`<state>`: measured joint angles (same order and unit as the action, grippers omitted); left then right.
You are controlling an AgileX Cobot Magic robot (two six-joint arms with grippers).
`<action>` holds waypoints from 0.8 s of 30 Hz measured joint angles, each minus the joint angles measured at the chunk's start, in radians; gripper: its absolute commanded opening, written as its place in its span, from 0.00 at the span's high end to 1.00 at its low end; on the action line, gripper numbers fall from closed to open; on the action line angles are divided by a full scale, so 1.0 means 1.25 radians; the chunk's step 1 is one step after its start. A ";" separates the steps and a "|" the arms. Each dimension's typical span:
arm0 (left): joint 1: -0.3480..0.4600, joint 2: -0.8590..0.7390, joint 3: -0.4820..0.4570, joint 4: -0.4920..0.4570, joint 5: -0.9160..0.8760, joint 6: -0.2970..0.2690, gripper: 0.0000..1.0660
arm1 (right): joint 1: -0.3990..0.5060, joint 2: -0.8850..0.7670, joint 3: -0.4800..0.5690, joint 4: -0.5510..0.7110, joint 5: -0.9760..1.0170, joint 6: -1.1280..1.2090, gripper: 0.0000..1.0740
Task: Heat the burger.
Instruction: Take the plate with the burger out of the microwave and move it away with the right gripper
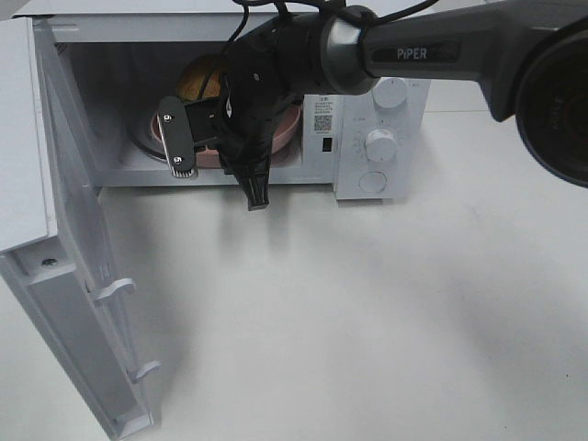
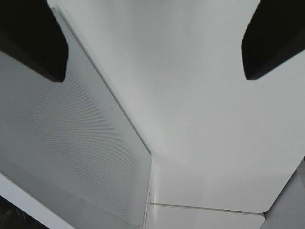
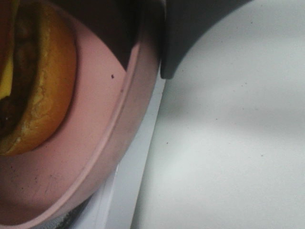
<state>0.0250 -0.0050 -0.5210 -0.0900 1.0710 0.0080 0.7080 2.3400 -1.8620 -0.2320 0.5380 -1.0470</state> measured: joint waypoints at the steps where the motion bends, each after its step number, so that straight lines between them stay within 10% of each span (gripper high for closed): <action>1: 0.000 0.000 0.000 0.000 0.000 0.000 0.15 | 0.000 0.000 0.000 0.000 0.000 0.000 1.00; 24: 0.000 0.000 0.000 0.000 0.000 0.000 0.15 | 0.007 -0.178 0.330 -0.010 -0.244 -0.002 1.00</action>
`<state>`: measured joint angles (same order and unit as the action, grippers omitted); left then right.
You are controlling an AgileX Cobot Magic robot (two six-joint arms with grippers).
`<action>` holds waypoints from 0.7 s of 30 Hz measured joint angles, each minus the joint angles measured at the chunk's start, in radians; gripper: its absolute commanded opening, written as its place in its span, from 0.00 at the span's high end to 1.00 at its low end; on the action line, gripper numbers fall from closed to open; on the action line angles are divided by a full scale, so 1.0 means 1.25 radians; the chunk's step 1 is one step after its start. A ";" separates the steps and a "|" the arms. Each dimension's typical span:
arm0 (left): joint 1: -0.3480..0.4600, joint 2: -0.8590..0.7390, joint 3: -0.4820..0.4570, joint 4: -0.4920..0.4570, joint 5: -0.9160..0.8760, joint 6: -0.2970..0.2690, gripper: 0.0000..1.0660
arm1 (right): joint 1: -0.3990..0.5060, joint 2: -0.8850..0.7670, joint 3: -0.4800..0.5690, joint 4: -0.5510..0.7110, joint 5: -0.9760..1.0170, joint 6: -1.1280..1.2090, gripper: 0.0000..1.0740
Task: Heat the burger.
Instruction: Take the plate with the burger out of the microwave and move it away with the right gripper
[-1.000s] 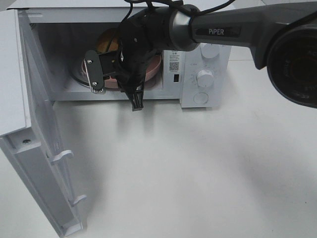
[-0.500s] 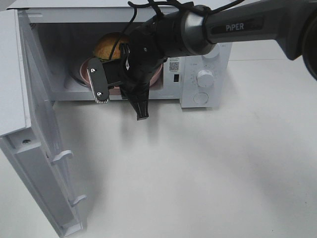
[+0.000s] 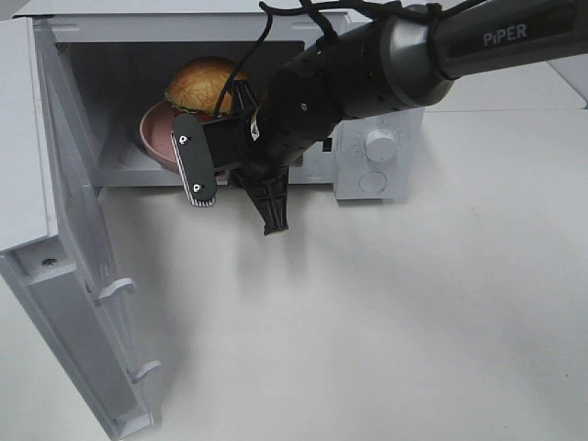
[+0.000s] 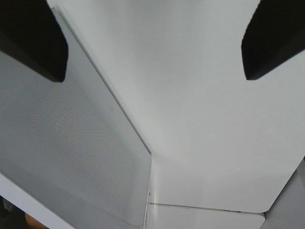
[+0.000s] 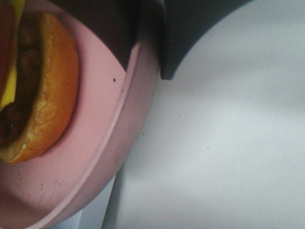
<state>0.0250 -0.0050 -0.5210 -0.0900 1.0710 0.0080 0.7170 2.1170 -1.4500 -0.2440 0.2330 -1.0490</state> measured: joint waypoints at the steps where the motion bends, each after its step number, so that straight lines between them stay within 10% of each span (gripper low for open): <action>1: 0.000 0.000 0.000 0.000 0.000 0.000 0.15 | 0.000 0.000 0.000 0.000 0.000 0.000 1.00; 21: 0.000 0.000 0.000 0.000 0.000 0.000 0.15 | 0.008 -0.142 0.262 -0.030 -0.173 -0.015 1.00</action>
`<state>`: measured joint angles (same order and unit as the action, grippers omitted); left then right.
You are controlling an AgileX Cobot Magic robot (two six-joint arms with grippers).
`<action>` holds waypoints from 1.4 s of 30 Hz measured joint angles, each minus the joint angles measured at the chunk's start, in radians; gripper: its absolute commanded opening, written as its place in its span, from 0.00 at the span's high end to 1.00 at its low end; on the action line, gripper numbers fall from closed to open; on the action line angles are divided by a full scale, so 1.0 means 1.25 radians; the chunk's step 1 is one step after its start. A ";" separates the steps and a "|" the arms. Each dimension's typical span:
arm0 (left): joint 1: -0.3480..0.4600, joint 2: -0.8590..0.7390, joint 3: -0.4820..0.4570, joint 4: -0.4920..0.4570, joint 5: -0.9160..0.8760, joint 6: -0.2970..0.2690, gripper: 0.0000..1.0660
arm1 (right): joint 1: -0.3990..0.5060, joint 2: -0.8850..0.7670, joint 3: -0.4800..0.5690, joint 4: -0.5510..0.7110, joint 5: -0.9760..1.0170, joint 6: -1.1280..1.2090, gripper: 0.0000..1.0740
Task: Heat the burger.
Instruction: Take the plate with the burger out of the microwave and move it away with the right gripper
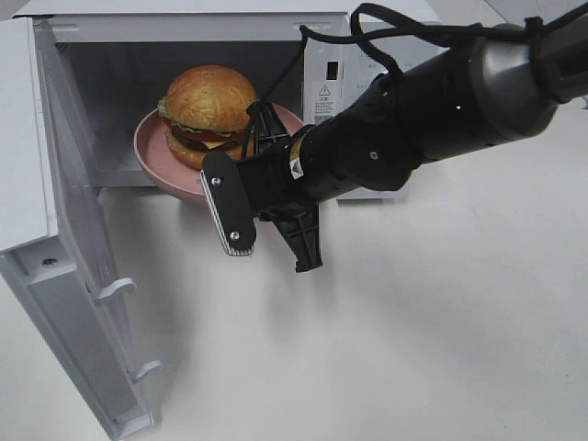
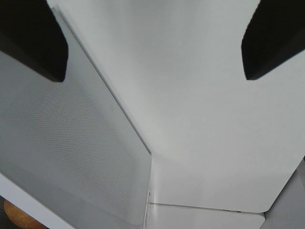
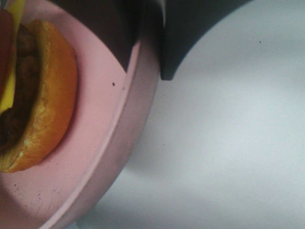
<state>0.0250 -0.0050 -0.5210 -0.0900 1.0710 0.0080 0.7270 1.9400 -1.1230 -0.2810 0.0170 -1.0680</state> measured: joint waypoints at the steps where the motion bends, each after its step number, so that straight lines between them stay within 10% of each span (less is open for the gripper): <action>1: 0.000 0.000 0.000 0.000 0.000 0.000 0.15 | 0.000 -0.014 0.023 -0.006 -0.014 0.000 1.00; 42: 0.000 0.000 0.000 0.000 0.000 0.000 0.15 | -0.008 -0.392 0.441 -0.038 -0.047 0.016 1.00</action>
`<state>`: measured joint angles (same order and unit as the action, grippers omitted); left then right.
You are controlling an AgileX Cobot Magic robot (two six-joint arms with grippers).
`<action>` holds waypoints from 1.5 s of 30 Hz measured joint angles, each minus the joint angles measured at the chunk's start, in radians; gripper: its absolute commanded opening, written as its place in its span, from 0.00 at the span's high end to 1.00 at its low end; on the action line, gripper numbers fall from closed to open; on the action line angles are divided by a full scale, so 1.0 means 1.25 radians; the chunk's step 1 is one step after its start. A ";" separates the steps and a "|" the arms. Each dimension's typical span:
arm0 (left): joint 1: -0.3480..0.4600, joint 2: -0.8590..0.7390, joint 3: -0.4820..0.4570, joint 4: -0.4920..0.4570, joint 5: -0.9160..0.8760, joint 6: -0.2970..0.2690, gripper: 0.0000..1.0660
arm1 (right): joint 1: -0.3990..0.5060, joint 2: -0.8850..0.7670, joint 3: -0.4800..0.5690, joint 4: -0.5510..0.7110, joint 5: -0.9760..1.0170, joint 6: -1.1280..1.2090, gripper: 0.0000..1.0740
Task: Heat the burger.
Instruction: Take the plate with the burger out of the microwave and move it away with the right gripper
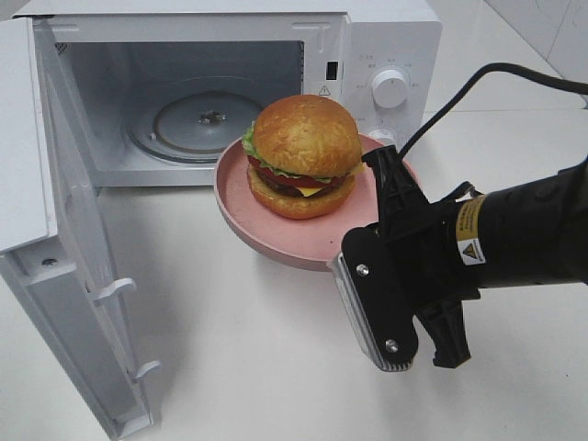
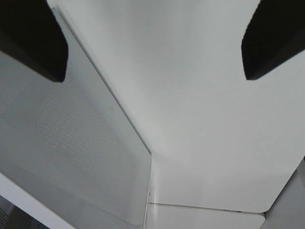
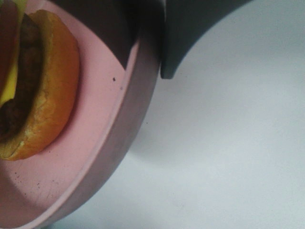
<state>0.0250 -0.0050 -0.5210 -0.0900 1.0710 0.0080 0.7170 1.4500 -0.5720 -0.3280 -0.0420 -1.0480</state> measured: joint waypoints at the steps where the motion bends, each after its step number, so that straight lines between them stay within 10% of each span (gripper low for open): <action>1: 0.000 0.000 0.000 0.000 0.000 0.000 0.15 | 0.000 0.000 0.000 0.000 0.000 0.000 1.00; 45: 0.000 0.000 0.000 0.000 0.000 0.000 0.15 | 0.000 -0.485 0.107 -0.114 0.511 0.318 1.00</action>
<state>0.0250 -0.0050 -0.5210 -0.0900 1.0710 0.0080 0.7170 0.8440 -0.4380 -0.4700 0.5970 -0.6500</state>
